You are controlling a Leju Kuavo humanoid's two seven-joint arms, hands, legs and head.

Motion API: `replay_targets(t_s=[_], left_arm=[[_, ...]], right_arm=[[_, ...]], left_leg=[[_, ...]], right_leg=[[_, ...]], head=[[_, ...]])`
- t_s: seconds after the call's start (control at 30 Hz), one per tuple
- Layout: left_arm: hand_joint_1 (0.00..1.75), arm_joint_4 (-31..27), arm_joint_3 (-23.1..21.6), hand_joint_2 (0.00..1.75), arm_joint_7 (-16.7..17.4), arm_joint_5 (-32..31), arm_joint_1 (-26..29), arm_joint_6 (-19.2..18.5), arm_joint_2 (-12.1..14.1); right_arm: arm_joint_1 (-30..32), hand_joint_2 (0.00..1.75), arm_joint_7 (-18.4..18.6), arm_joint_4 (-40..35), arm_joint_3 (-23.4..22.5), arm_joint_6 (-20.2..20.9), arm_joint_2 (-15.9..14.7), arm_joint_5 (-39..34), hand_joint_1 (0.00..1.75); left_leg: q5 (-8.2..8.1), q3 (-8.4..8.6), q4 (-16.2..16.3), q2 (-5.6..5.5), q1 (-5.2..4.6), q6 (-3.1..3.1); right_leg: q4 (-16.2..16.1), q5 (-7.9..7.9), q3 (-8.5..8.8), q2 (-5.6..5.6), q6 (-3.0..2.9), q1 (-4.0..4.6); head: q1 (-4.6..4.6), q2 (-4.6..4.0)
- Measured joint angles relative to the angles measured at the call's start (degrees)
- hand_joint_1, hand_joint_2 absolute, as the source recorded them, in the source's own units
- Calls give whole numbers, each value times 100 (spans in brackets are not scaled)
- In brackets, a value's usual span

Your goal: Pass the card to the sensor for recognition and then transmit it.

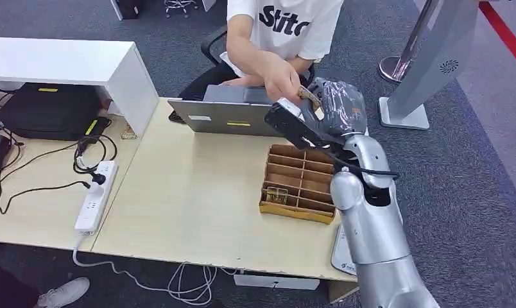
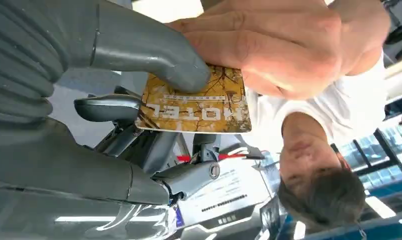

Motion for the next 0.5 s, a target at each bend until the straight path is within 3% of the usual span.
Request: replay_targets(t_s=[0.03, 0.33, 0.5], left_arm=[[0, 0, -2, 175, 0, -2, 0, -4, -2], [0, 0, -17, 175, 0, 18, 1, 9, 0], [0, 0, -9, 175, -55, 149, 32, 94, 9]], right_arm=[[-15, 175, -17, 59, -18, -2, 4, -7, 0], [-62, 175, -289, 496, -286, 20, 39, -691, 0], [288, 175, -883, 23, -417, 144, 24, -1041, 0]], left_leg=[[0, 0, 0, 0, 0, 0], [0, 0, 0, -1, 0, 0], [-5, 1, 0, -2, 0, -1]], right_leg=[[0, 0, 0, 0, 0, 0], [0, 0, -1, 0, 0, 0], [-1, -2, -4, 0, 0, 0]], head=[[0, 0], [0, 0], [-2, 0]])
